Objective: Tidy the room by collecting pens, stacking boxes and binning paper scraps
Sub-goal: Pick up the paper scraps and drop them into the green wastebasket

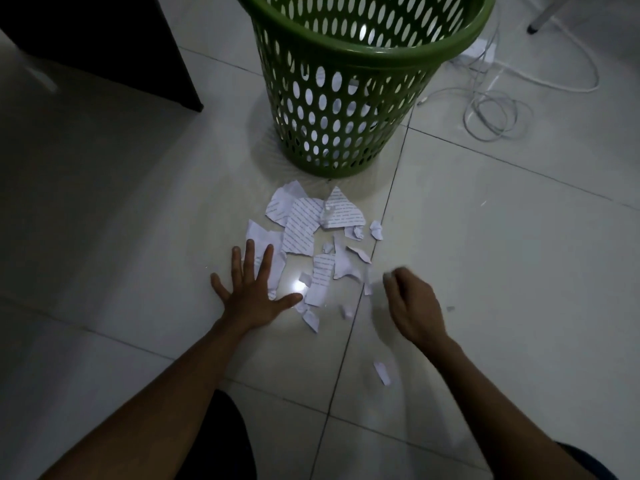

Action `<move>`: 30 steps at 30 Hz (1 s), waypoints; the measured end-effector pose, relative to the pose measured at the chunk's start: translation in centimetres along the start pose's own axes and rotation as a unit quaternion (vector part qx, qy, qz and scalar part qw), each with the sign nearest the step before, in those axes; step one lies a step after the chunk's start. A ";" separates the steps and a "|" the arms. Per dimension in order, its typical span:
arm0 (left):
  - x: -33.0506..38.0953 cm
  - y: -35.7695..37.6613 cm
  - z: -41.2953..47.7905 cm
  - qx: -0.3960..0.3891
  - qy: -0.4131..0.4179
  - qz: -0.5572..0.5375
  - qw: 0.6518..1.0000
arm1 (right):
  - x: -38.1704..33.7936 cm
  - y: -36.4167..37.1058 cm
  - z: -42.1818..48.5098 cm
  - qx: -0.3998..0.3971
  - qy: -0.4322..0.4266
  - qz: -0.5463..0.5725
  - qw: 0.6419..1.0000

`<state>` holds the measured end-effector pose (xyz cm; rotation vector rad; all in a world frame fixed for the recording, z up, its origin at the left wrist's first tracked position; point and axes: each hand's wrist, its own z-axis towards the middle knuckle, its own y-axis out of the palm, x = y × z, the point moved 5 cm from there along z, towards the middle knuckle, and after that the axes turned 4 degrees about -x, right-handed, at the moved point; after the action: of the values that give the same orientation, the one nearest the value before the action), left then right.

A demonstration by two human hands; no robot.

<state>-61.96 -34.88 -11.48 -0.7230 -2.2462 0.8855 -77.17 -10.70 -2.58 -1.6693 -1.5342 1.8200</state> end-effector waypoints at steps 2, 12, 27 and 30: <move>0.0 0.1 0.0 0.005 0.004 -0.009 1.000 | 1.4 0.0 -2.5 -0.163 -0.007 -0.075 0.984; -0.2 0.5 0.4 0.053 0.010 -0.025 0.998 | 1.1 4.8 -5.2 -0.445 -0.024 -0.201 0.872; -0.5 0.7 0.1 0.089 -0.021 0.002 0.996 | -4.6 2.8 7.1 -0.160 -0.163 -0.179 0.957; -0.2 0.5 -0.4 0.076 -0.025 -0.011 0.997 | -3.3 2.1 8.1 -0.192 -0.122 -0.219 0.949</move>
<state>-61.45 -34.51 -11.66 -0.6114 -2.1978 1.0604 -81.90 -18.20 -3.91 -1.1189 -2.2704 1.6006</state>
